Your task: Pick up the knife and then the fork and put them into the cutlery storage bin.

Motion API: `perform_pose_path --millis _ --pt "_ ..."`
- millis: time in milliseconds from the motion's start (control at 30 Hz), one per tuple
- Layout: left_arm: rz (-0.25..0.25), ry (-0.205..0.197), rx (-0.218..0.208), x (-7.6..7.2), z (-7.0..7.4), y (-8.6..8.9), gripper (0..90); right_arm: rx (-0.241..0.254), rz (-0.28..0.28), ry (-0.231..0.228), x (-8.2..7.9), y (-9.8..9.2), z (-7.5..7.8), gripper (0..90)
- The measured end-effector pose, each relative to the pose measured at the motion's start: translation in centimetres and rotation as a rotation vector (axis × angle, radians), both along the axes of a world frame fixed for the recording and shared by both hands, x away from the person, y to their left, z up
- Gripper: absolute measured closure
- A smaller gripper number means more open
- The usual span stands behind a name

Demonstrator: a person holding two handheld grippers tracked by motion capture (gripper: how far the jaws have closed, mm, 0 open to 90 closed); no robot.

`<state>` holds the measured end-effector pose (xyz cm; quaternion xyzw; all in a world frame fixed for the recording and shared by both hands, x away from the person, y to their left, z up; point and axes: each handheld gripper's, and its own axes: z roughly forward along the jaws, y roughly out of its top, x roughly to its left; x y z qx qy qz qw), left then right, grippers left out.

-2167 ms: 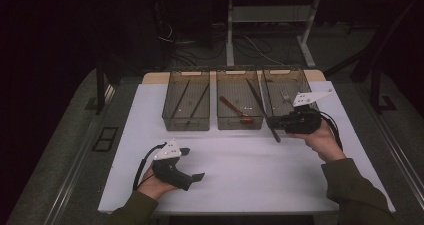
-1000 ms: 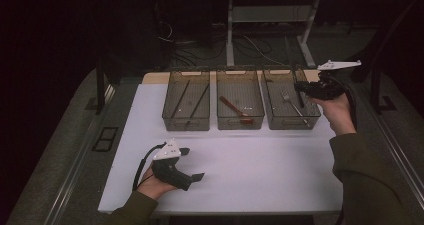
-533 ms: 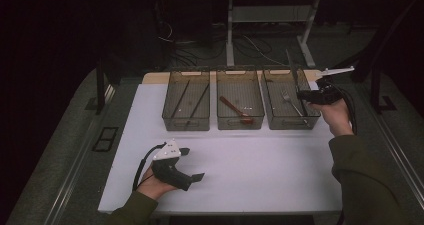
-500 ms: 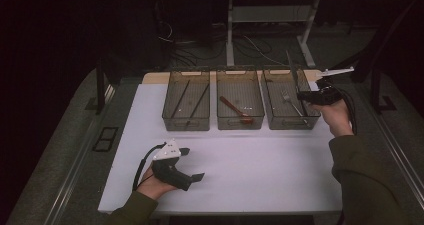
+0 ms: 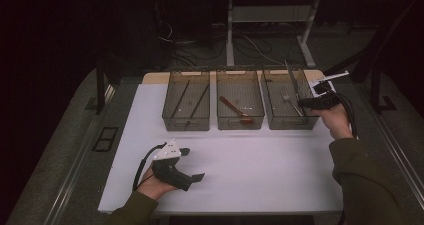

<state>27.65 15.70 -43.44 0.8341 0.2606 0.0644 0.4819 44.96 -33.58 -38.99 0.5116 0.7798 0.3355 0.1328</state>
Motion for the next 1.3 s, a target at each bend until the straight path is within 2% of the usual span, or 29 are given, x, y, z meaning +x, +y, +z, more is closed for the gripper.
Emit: perform_pose_path --millis 333,400,567,867,967,1100,1300 --pt "-0.001 0.002 0.0 0.0 0.0 0.0 0.0 -0.051 0.002 0.025 0.1 0.6 -0.2 78.2" --pt "-0.002 0.002 0.0 0.0 0.0 0.0 0.0 -0.015 0.006 0.027 0.1 0.5 -0.1 78.7" --pt "-0.002 0.001 0.001 0.0 0.0 0.0 0.0 0.005 0.005 0.004 -0.1 0.3 0.4 74.8" --pt "0.0 0.002 0.004 0.0 0.0 0.0 0.0 0.076 0.01 -0.047 -0.8 -0.4 1.3 53.5" --pt "0.0 0.0 0.003 0.0 0.0 -0.1 0.0 0.098 0.022 -0.069 -1.3 -0.4 1.9 47.6" --pt "0.0 0.0 0.004 0.0 0.0 -0.1 0.0 0.119 0.064 -0.1 -2.0 -0.2 2.5 42.2" --pt "0.001 -0.002 0.006 0.0 0.0 -0.1 0.0 0.118 0.109 -0.153 -3.4 0.7 2.9 37.2"
